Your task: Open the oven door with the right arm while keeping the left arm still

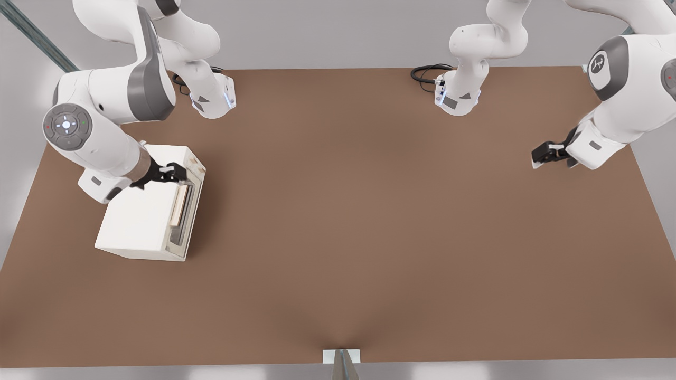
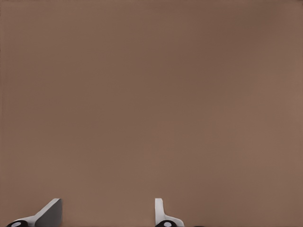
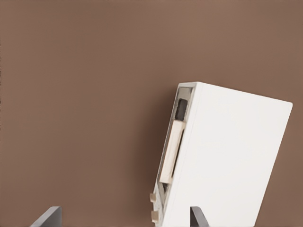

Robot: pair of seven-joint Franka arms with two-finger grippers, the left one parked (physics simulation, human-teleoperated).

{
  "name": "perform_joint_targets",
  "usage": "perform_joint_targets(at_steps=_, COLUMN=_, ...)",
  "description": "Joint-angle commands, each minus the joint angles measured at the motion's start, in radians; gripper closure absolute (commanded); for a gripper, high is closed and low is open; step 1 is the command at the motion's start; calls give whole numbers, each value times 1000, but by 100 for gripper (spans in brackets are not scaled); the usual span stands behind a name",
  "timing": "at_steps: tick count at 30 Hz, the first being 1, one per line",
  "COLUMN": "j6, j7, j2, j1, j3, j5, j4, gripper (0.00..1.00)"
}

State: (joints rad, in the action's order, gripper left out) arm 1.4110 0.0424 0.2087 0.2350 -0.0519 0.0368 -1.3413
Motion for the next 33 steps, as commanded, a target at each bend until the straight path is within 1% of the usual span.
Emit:
perform_joint_targets(at_steps=1, j6=59, j7=19, j2=0, j1=0, j3=0, j5=-1, j4=1, gripper=0)
perform_joint_targets(at_steps=3, j6=59, j7=19, j2=24, j1=1, j3=0, j5=0, j4=1, gripper=0)
perform_joint_targets(at_steps=4, j6=54, j7=-42, j2=28, j1=-17, j3=-2, j5=15, j4=1, gripper=0)
perform_joint_targets(at_steps=5, j6=49, j7=-73, j2=28, j1=-23, j3=1, j5=49, j4=1, gripper=9)
perform_joint_targets(at_steps=6, j6=-21, j7=-284, j2=37, j1=6, j3=46, j5=259, j4=-9, gripper=100)
perform_joint_targets(at_steps=7, j6=-107, j7=-323, j2=98, j1=89, j3=50, j5=423, j4=-10, gripper=100)
perform_joint_targets(at_steps=10, j6=-213, j7=132, j2=232, j1=224, j3=50, j5=612, j4=-9, gripper=100)
perform_joint_targets(at_steps=11, j6=-214, j7=181, j2=259, j1=236, j3=49, j5=620, j4=-9, gripper=100)
perform_joint_targets(at_steps=12, j6=-137, j7=212, j2=273, j1=234, j3=47, j5=632, j4=-38, gripper=100)
perform_joint_targets(at_steps=13, j6=26, j7=326, j2=184, j1=208, j3=50, j5=634, j4=-217, gripper=100)
perform_joint_targets(at_steps=14, j6=5, j7=399, j2=181, j1=173, j3=102, j5=646, j4=-236, gripper=100)
perform_joint_targets(at_steps=15, j6=8, j7=453, j2=178, j1=168, j3=119, j5=701, j4=-274, gripper=100)
perform_joint_targets(at_steps=18, j6=28, j7=505, j2=199, j1=185, j3=124, j5=704, j4=-288, gripper=100)
perform_joint_targets(at_steps=19, j6=22, j7=616, j2=221, j1=211, j3=124, j5=701, j4=-291, gripper=100)
perform_joint_targets(at_steps=23, j6=42, j7=703, j2=250, j1=210, j3=90, j5=707, j4=-343, gripper=100)
perform_joint_targets(at_steps=24, j6=52, j7=697, j2=255, j1=210, j3=69, j5=707, j4=-345, gripper=100)
perform_joint_targets(at_steps=26, j6=48, j7=694, j2=250, j1=210, j3=61, j5=707, j4=-363, gripper=100)
perform_joint_targets(at_steps=28, j6=75, j7=682, j2=250, j1=210, j3=33, j5=709, j4=-369, gripper=100)
perform_joint_targets(at_steps=33, j6=97, j7=679, j2=253, j1=207, j3=23, j5=707, j4=-391, gripper=100)
